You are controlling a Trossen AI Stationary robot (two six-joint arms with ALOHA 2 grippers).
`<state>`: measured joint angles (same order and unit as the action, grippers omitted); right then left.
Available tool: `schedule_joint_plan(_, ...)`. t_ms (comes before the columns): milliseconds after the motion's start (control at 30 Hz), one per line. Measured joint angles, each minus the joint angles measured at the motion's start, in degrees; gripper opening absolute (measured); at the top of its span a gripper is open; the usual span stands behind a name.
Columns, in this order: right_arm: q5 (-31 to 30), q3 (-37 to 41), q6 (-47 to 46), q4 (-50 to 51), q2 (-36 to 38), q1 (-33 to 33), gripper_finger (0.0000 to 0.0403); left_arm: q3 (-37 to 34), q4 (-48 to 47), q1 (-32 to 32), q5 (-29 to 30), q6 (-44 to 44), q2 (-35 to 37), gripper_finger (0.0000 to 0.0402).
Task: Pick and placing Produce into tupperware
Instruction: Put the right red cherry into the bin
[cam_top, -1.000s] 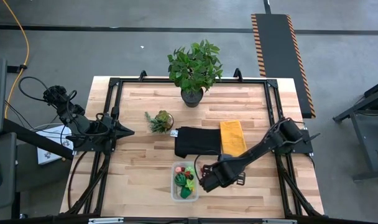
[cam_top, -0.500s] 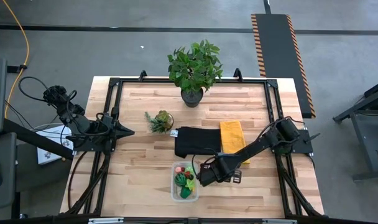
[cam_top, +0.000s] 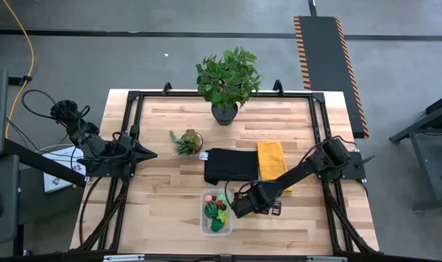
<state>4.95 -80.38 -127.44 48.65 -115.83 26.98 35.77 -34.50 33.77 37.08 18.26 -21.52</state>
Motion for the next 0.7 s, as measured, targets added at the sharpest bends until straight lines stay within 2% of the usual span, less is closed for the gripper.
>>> schedule_joint_plan(700,-3.2,0.0,-1.2,1.8,0.0,-0.1,0.0145,0.0,0.0,0.0,0.0,0.0,0.0,0.0001)
